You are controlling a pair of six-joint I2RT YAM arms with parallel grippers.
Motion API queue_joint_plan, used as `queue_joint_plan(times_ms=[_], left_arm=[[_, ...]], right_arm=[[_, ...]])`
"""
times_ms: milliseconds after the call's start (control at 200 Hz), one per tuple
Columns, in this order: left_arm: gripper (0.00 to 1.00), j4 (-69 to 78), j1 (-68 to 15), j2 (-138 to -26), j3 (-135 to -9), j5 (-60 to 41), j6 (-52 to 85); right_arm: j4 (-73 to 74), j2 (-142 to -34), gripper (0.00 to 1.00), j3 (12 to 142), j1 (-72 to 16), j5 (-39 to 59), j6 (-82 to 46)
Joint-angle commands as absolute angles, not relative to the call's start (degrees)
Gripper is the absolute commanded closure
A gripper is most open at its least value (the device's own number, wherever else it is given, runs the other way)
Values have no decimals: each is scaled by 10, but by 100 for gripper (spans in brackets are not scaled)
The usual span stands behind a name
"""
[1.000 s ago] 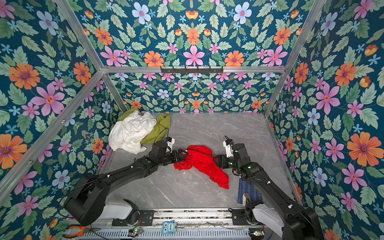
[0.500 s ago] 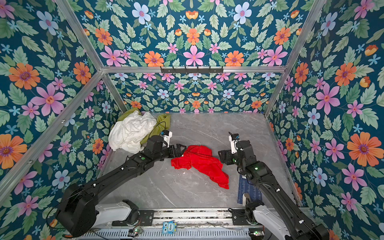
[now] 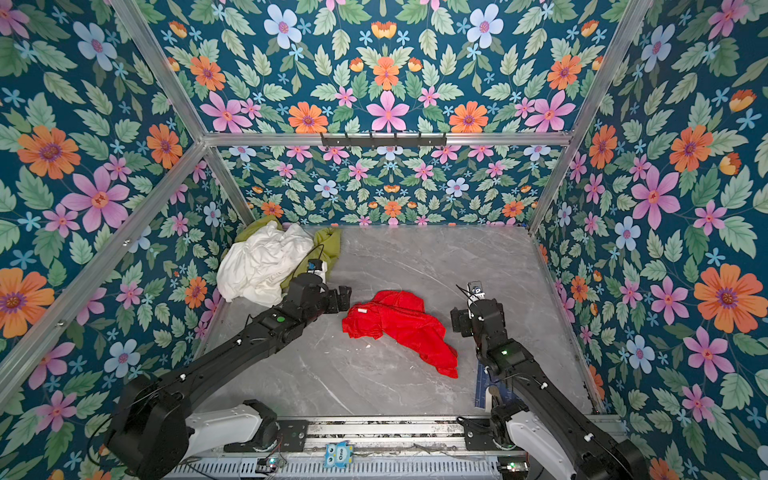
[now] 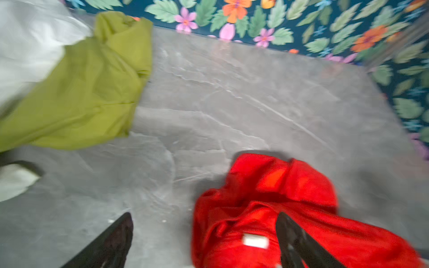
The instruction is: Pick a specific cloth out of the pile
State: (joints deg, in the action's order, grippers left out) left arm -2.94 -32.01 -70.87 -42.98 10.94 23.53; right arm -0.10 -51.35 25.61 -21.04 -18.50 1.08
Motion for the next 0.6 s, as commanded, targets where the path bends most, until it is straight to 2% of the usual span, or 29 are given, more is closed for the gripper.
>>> queue_joint_plan(times_ms=[0,165,260,330,435,595], left_arm=[[3,30,-308,-724,-408,258,169],[5,132,-278,-730,-347,283,124],[6,237,-267,-709,-290,297,72],[6,290,-235,-697,-255,262,49],[8,290,-178,-703,-253,212,55],[7,326,-140,-739,-264,179,26]], right_arm=[[152,-532,2,238,-207,-235,60],[276,-600,1,198,-177,-252,26],[333,-631,1,178,-154,-247,40],[378,-654,3,165,-134,-239,51],[432,-690,3,154,-121,-239,58],[485,-734,3,152,-115,-239,56]])
